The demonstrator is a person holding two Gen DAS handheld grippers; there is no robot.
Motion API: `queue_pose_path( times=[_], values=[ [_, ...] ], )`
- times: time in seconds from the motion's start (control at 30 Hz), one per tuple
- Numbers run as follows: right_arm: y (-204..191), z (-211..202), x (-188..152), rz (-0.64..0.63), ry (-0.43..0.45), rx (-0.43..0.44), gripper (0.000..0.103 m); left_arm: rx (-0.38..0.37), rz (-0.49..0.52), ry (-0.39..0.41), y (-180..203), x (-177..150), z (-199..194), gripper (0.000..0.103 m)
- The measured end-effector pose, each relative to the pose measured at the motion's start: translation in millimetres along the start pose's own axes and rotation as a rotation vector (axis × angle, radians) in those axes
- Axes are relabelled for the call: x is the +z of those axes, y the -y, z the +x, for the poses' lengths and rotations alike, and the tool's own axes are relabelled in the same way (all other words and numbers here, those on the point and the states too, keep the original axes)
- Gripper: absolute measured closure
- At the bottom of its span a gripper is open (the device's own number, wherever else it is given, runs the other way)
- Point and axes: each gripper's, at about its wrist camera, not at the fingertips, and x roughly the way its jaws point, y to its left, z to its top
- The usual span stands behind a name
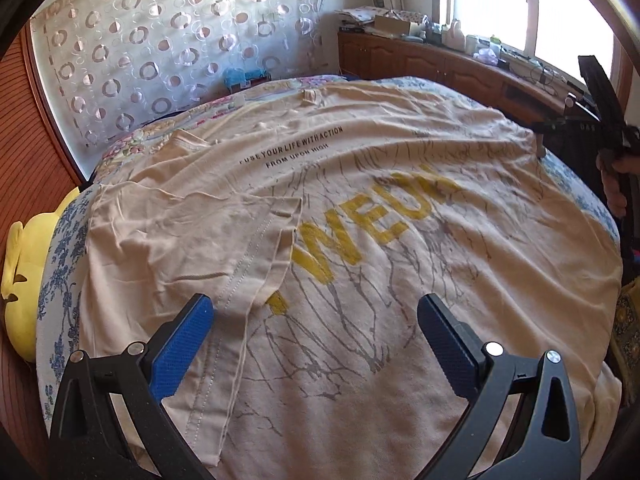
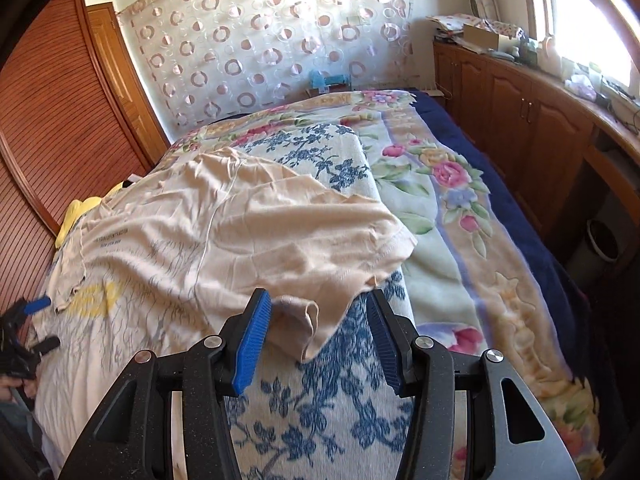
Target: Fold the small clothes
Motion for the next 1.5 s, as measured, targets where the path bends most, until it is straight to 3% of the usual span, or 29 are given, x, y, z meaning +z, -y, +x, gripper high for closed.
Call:
queue_pose_path(
  times=[0.07, 0.3, 0.47, 0.57, 0.67, 0.73, 0.93, 1.07, 1.23, 1.27, 1.3, 1.37, 1.5],
  values=[
    [1.5, 5.5, 3.8, 0.021, -0.004, -0.001, 0.051, -0.004, 0.006, -0.038, 2.7, -1.3, 7.0, 0.0],
    [-3.7, 24.4, 13.3, 0.017, -0.053, -0.061, 0.051, -0.035, -0.019, -0.048, -1.1, -1.5, 8.4, 0.0],
    [-16.8, 32.7, 18.9, -0.071, -0.077, -0.099, 0.051, -0.034, -0.019, -0.048, -2.1, -1.1, 8.4, 0.0],
    [-26.3, 34.9, 19.2, -0.129, -0.075, -0.144, 0.066, -0.035, -0.019, -0.048, -2.2, -1.2, 8.5, 0.0],
    [-29.8, 34.1, 20.4, -0.148, -0.078, -0.135, 0.095, -0.034, -0.019, -0.048, -2.2, -1.1, 8.5, 0.0],
    [-30.9, 33.1, 21.4, -0.153, -0.071, -0.11, 0.098, -0.035, -0.019, -0.048, -2.1, -1.2, 8.6, 0.0],
    [-61.9, 0.2, 31.2, -0.186, 0.036, 0.015, 0.098, -0.035, -0.019, -0.048, -2.3, -1.2, 8.5, 0.0],
    [-117.7, -27.3, 36.5, -0.288, 0.093, 0.135, 0.098, -0.035, -0.019, -0.047, -2.5, -1.2, 8.4, 0.0],
    [-177.1, -44.2, 31.2, -0.383, 0.095, 0.295, 0.098, -0.035, -0.019, -0.047, -2.4, -1.3, 8.3, 0.0],
    [-184.0, -44.6, 29.4, -0.4, 0.089, 0.299, 0.091, -0.035, -0.02, -0.047, -2.5, -1.3, 8.3, 0.0],
    [-187.5, -44.6, 26.8, -0.414, 0.087, 0.293, 0.076, -0.035, -0.02, -0.047, -2.4, -1.3, 8.3, 0.0],
    [-186.2, -44.1, 24.0, -0.423, 0.093, 0.28, 0.059, -0.035, -0.02, -0.047, -2.5, -1.4, 8.3, 0.0],
    [-167.9, -37.7, 16.2, -0.396, 0.063, 0.221, 0.059, -0.035, -0.02, -0.047, -2.4, -1.5, 8.3, 0.0]
  ],
)
